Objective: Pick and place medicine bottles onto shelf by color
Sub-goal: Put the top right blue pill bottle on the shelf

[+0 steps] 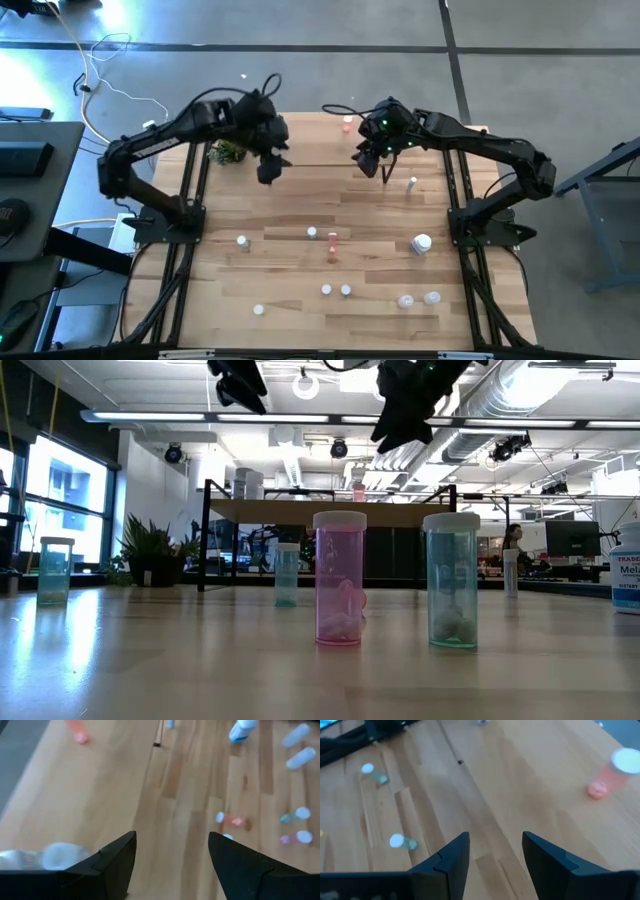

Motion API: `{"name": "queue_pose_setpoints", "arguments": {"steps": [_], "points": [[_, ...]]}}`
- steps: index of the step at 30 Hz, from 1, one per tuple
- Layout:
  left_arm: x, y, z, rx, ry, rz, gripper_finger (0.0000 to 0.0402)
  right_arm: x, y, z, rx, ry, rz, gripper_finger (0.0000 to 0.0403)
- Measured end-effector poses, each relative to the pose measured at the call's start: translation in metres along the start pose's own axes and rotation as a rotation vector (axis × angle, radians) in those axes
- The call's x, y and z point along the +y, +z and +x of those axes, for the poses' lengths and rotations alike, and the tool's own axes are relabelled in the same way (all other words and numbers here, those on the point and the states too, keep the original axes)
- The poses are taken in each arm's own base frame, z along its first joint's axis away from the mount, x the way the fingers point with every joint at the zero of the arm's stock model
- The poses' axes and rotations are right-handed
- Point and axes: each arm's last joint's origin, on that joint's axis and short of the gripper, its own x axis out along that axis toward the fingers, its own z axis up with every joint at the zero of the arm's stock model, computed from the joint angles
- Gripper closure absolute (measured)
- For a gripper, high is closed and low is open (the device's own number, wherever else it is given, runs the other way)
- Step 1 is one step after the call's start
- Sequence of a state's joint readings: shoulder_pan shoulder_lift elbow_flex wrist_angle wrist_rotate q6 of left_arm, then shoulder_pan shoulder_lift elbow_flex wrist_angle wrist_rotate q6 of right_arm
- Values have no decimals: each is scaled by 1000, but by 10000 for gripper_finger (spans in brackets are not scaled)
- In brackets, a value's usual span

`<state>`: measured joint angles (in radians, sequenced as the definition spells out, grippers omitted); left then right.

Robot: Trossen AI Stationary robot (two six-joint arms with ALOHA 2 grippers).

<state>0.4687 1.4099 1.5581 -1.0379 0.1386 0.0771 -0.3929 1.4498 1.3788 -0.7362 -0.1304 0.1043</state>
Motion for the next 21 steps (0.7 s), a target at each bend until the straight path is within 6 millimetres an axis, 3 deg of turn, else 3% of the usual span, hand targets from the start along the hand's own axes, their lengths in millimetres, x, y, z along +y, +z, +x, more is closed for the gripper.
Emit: {"name": "queue_pose_setpoints", "arguments": {"steps": [21], "points": [[-90,-77,30,-85,-72,-116,163,77,0,11,-104,187,-223,208]]}}
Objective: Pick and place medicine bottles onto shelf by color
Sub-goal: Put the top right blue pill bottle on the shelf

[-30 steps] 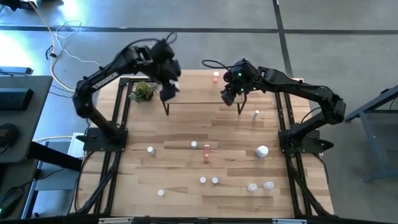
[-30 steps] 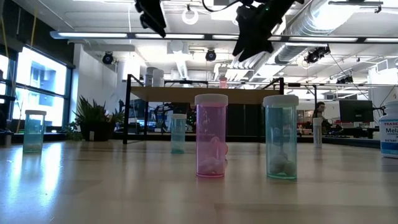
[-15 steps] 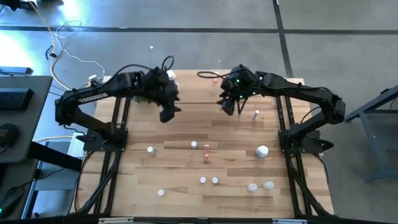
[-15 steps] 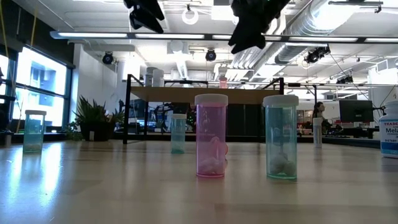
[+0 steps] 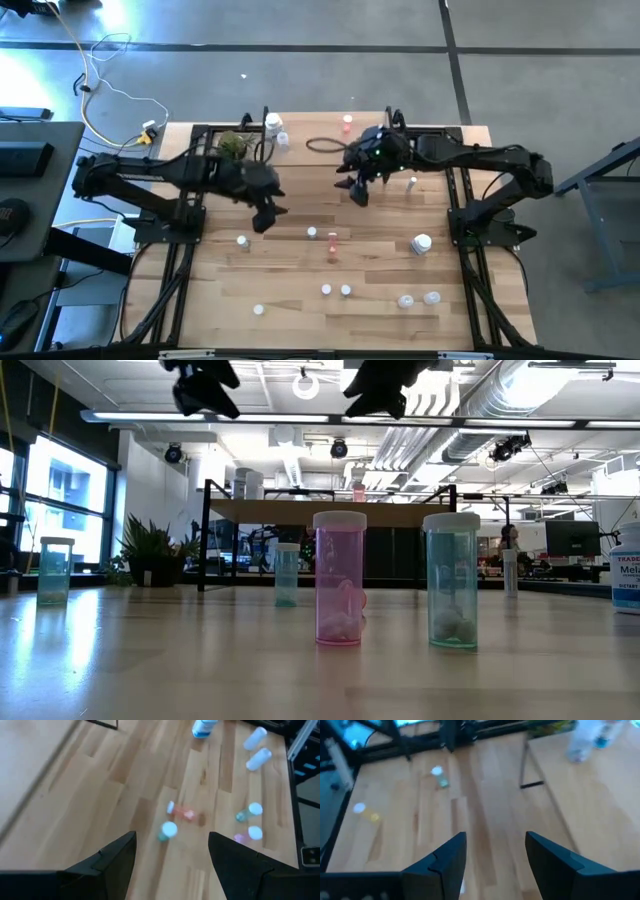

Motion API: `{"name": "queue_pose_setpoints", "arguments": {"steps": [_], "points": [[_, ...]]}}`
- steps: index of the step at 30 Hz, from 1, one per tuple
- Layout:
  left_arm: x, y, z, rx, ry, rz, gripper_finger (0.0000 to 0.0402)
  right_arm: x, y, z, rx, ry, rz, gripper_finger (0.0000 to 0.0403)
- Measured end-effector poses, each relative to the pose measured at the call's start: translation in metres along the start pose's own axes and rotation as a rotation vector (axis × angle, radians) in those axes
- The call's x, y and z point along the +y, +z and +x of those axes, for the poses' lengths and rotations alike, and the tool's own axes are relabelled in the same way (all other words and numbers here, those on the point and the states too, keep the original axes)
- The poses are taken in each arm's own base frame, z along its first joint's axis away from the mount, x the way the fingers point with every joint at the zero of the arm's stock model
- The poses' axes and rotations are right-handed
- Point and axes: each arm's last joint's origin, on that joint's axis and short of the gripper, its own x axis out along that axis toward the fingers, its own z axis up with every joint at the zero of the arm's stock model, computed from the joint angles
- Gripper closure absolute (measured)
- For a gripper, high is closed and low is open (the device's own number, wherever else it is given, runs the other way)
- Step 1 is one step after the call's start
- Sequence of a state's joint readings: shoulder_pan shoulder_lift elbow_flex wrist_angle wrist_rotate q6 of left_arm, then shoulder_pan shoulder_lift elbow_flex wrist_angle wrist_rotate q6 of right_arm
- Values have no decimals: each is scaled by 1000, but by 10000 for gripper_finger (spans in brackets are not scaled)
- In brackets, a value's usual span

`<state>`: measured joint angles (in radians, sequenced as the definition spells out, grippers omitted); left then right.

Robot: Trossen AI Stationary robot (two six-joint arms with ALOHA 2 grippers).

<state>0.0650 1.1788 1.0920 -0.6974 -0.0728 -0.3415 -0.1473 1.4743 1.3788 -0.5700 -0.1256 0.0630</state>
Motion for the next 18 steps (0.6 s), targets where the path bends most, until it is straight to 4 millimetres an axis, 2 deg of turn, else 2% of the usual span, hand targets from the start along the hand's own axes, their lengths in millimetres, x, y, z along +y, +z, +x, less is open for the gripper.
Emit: {"name": "queue_pose_setpoints", "arguments": {"steps": [4,10,18], "points": [[-15,-20,0,18,8,-12,163,19,-2,12,16,48,-56,208],[-28,-44,-3,52,38,-21,163,43,-13,43,73,30,-107,208],[-37,-60,-9,107,99,-15,163,56,-22,81,93,30,-136,208]]}}
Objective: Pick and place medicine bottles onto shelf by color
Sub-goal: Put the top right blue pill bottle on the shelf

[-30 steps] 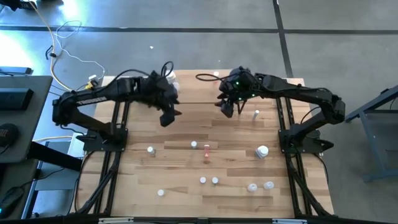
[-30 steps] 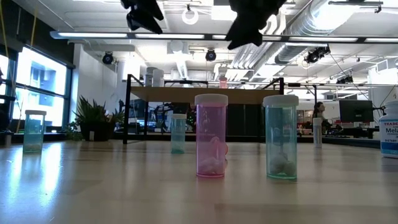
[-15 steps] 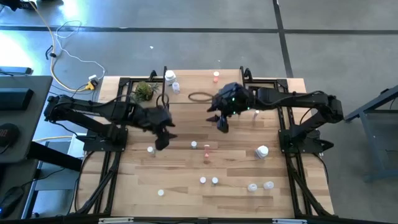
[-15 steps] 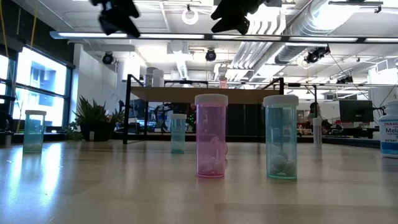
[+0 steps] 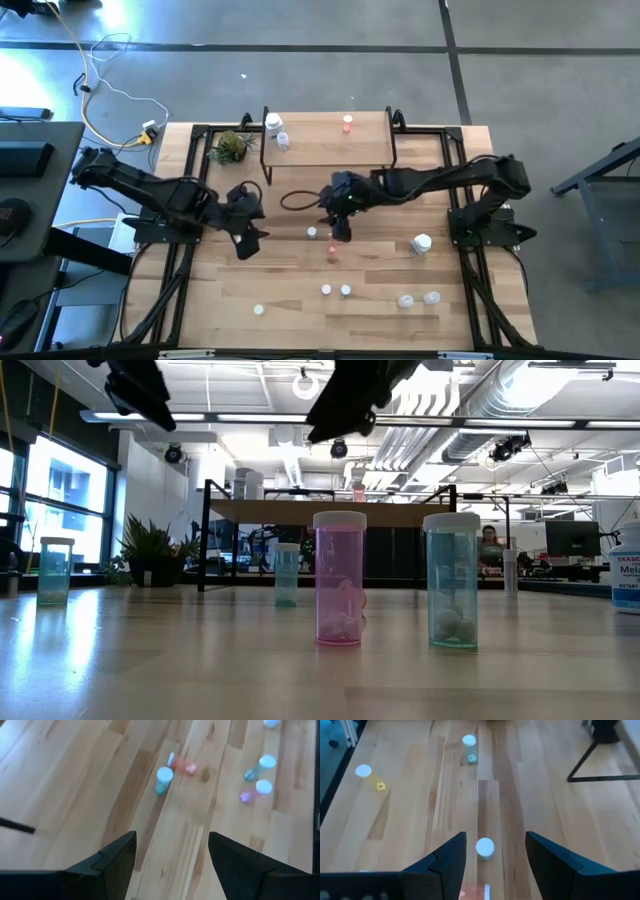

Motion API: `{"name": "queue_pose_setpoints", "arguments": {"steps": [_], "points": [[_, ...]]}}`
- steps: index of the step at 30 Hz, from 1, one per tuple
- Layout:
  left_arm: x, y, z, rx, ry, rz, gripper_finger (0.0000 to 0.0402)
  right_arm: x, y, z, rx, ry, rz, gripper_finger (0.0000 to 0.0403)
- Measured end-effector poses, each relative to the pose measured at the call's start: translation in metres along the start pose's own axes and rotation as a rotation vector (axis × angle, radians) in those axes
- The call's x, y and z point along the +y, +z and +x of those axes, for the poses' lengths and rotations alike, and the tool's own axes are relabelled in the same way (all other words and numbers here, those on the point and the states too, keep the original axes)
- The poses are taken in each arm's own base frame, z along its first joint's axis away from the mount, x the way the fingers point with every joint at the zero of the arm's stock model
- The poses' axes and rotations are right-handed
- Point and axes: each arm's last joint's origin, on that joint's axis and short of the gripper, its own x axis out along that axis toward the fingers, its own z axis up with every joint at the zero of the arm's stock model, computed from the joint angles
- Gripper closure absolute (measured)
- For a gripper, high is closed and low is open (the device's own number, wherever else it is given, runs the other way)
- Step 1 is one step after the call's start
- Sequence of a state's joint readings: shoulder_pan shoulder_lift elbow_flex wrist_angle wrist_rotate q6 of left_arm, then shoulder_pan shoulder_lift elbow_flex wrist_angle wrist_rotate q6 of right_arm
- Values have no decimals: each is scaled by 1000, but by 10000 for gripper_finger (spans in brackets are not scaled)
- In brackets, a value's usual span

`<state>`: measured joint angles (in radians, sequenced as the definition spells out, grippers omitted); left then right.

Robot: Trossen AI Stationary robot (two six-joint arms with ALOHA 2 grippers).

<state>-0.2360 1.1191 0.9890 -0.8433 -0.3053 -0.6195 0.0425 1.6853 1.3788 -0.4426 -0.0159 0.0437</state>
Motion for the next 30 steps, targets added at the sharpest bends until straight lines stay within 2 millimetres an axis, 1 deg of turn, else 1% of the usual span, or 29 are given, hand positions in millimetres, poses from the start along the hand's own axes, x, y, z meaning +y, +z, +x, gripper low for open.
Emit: {"name": "queue_pose_setpoints", "arguments": {"steps": [7,14,22,30], "points": [[-1,-12,-3,47,78,-4,163,3,-12,38,59,-2,-37,208],[1,-22,-6,104,126,-39,163,7,-22,65,87,34,-91,208],[1,-24,-7,111,138,-45,163,6,-31,87,109,33,-108,208],[1,-24,-7,110,137,-45,163,6,-41,103,146,35,-108,208]]}}
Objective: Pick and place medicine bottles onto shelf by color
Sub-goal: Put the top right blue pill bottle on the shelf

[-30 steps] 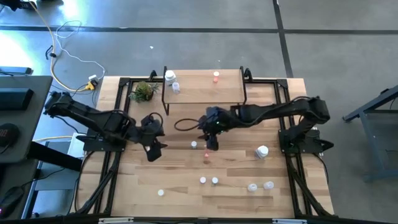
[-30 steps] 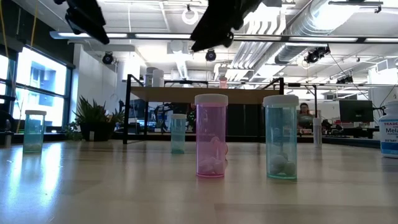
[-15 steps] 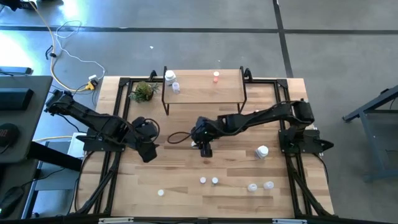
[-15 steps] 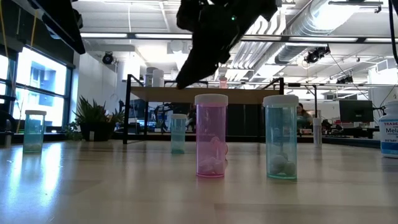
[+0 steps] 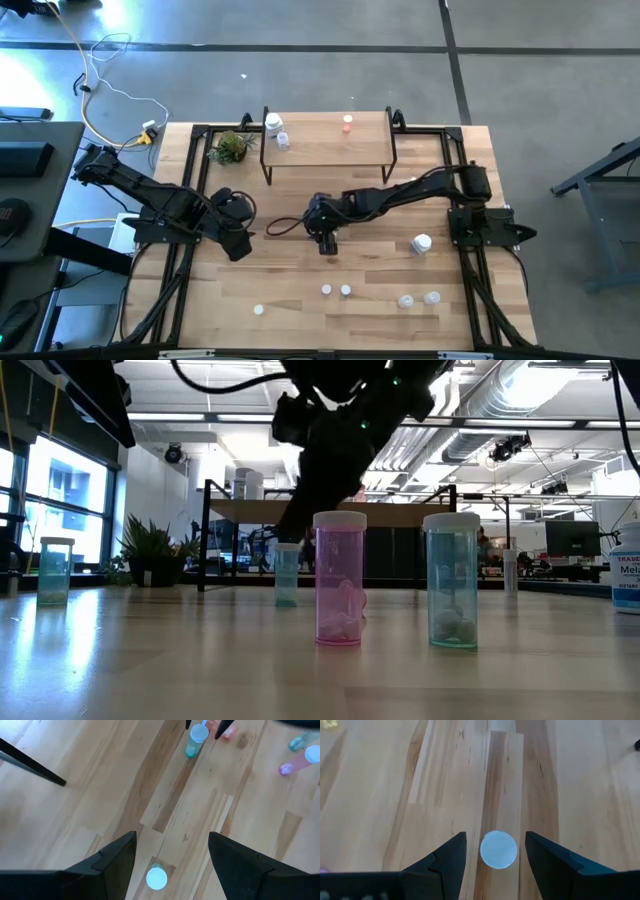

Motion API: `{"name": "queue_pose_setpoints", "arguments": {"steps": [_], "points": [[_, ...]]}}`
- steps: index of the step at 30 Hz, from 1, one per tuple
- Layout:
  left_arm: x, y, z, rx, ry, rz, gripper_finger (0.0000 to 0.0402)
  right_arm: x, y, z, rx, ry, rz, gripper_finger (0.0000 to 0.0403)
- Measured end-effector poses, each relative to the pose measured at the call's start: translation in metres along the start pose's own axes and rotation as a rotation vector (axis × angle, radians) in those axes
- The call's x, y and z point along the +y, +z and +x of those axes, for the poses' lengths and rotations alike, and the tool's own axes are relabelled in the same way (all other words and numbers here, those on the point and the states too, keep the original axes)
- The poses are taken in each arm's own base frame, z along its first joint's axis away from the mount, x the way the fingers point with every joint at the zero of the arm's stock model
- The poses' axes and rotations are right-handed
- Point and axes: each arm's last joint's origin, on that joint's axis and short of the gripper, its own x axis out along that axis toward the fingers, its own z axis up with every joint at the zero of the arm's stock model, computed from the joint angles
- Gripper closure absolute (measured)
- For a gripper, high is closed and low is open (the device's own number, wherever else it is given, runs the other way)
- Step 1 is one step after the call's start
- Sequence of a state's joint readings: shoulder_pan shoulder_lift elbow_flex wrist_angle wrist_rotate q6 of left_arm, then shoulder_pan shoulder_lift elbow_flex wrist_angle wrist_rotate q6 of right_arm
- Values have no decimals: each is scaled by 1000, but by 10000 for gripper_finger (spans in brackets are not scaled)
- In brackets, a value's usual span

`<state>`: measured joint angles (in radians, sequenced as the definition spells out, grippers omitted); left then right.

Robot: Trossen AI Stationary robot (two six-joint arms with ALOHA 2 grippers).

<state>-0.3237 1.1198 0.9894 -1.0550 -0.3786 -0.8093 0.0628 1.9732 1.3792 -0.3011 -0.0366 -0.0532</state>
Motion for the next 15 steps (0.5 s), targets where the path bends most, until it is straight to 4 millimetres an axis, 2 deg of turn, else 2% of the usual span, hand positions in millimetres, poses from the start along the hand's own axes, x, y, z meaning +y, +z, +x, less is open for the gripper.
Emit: {"name": "queue_pose_setpoints", "arguments": {"steps": [6,11,15], "points": [[0,0,0,0,0,0,163,1,-8,15,41,4,0,208],[0,0,0,0,0,1,163,1,-8,17,39,4,0,211],[0,0,0,1,1,1,163,1,-8,17,39,4,5,231]]}}
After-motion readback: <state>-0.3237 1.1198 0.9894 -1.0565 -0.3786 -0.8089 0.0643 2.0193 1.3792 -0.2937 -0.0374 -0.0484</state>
